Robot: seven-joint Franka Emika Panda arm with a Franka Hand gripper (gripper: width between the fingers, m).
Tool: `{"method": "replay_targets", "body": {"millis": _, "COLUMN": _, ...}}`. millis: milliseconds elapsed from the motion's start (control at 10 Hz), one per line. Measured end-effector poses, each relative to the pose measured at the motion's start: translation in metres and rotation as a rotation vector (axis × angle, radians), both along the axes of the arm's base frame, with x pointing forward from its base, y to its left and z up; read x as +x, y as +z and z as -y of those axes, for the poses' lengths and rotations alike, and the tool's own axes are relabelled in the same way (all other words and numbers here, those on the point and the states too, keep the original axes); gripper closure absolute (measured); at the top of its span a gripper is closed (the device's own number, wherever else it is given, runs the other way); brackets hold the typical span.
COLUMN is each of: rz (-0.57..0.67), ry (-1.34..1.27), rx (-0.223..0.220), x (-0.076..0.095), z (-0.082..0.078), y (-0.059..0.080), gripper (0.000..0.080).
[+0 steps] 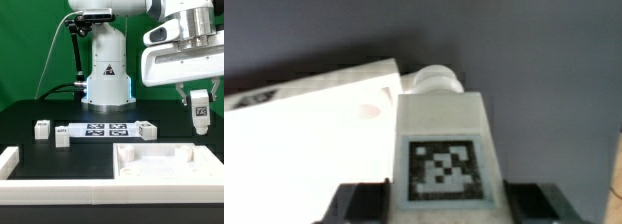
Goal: Assemble one leg
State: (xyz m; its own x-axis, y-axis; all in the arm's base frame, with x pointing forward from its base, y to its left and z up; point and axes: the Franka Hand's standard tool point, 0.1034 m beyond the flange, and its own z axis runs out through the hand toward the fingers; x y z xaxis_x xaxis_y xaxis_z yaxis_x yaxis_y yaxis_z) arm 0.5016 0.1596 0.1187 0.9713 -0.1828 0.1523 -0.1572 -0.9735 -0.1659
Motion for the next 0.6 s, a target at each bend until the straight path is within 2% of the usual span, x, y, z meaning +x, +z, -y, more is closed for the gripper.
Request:
{"method": "replay_targets", "body": {"millis": 400, "rz": -0.006, "ry": 0.001, "rx": 0.001, "x": -0.001, "z": 0.003, "y": -0.003, "gripper": 0.0508}}
{"method": "replay_targets", "body": {"millis": 500, "rz": 0.007, "ry": 0.108, "rx": -0.030, "x": 0.003, "z": 0.010, "y": -0.007, "gripper": 0.0508}}
{"method": "replay_targets", "body": {"millis": 600, "rz": 0.023, "ry": 0.157, "rx": -0.045, "x": 0.015, "z": 0.018, "y": -0.005, "gripper": 0.0507}}
